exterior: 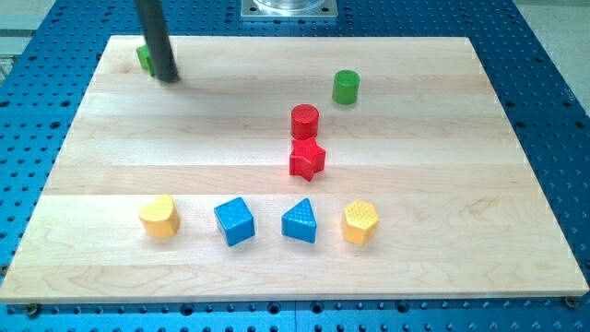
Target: Move the green circle to the left of the yellow hexagon
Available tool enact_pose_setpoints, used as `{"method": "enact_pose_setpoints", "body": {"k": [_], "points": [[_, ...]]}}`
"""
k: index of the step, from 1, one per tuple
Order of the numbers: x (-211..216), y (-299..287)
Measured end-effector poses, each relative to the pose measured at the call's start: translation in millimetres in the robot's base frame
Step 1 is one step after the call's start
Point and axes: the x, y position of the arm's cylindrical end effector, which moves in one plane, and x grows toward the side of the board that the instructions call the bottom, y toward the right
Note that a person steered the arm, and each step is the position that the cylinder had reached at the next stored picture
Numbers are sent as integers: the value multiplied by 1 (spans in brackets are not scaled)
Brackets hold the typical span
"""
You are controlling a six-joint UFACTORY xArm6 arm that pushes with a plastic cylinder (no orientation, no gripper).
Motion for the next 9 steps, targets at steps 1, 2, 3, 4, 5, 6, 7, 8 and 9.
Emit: {"method": "enact_pose_setpoints", "body": {"k": [1, 2, 3, 4, 5, 6, 7, 8, 9], "points": [[-16, -2], [-16, -2], [-7, 32], [-6, 95], [-4, 200], [-4, 212], [-5, 212], [-2, 247], [34, 302]]}}
